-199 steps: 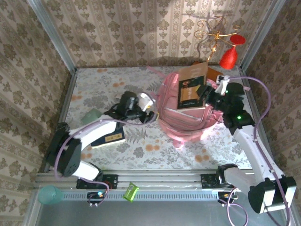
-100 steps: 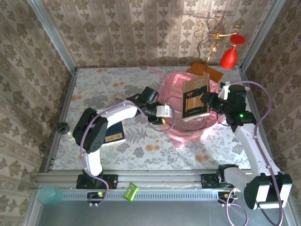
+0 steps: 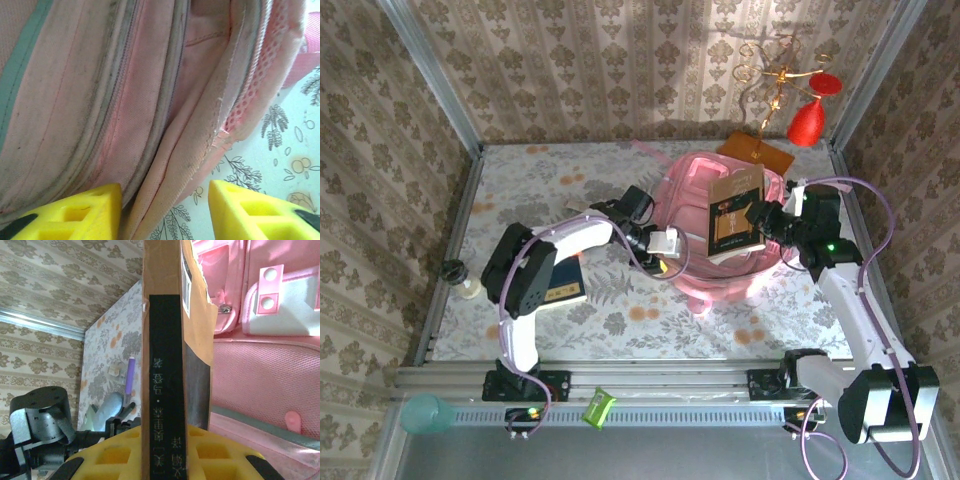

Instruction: Pack books, pencil case, and school supplies into a backpack

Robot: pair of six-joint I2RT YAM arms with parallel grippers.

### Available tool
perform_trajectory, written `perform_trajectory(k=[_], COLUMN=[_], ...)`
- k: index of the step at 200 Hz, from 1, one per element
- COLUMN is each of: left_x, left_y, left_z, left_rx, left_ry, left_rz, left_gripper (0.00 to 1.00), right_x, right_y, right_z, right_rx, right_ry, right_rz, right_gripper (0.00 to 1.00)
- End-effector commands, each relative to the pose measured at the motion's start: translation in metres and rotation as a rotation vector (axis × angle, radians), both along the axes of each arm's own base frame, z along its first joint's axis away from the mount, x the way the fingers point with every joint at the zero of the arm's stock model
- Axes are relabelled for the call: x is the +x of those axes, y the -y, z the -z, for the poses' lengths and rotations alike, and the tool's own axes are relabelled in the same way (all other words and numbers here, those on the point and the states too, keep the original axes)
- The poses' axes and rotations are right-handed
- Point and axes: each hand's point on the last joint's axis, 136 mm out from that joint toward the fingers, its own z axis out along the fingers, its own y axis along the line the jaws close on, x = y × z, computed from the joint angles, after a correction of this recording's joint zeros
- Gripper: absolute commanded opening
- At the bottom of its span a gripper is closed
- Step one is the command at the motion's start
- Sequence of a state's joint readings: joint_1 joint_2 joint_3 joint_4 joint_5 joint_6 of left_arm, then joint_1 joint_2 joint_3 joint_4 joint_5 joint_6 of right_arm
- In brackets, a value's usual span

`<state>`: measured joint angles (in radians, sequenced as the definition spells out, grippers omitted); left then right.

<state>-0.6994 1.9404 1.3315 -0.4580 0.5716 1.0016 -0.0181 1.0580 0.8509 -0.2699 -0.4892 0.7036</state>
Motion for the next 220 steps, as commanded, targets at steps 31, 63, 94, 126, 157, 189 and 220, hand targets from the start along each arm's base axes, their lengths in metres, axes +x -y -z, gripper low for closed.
perform_trajectory(k=[31,63,94,126,157,189,220], left_x=[0.005,0.006,0.025,0.062,0.080,0.091,0.090], left_y=[0.012,0.011,0.008,-0.003,-0.010,-0.005,0.006], left_z=[-0.016,-0.029,-0.071,-0.122,-0.149,-0.177,-0.200], left_rx=[-0.058,-0.075,-0.197,-0.381,-0.474,-0.532,-0.554], left_ry=[-0.013,-0.052,-0.116,-0.152,-0.194,-0.238,-0.254], left_rz=[0.010,-0.021,-0.188,-0.435,-0.534,-0.585,-0.591], left_gripper=[0.27,0.15,0.00,0.00,0.00,0.00,0.00], right_x=[-0.004,-0.017,-0.044,-0.083,-0.126,-0.146,-0.158], right_y=[-0.007,-0.008,-0.020,-0.053,-0.086,-0.112,-0.129], right_z=[-0.011,-0.007,-0.019,-0.034,-0.016,0.008,0.025], right_rx=[0.027,0.009,0.054,0.231,0.255,0.255,0.281], right_ry=[0.043,0.010,-0.012,-0.049,-0.139,-0.185,-0.193], right_rz=[-0.044,-0.062,-0.131,-0.307,-0.465,-0.551,-0.622], right_gripper=[0.00,0.00,0.00,0.00,0.00,0.00,0.00])
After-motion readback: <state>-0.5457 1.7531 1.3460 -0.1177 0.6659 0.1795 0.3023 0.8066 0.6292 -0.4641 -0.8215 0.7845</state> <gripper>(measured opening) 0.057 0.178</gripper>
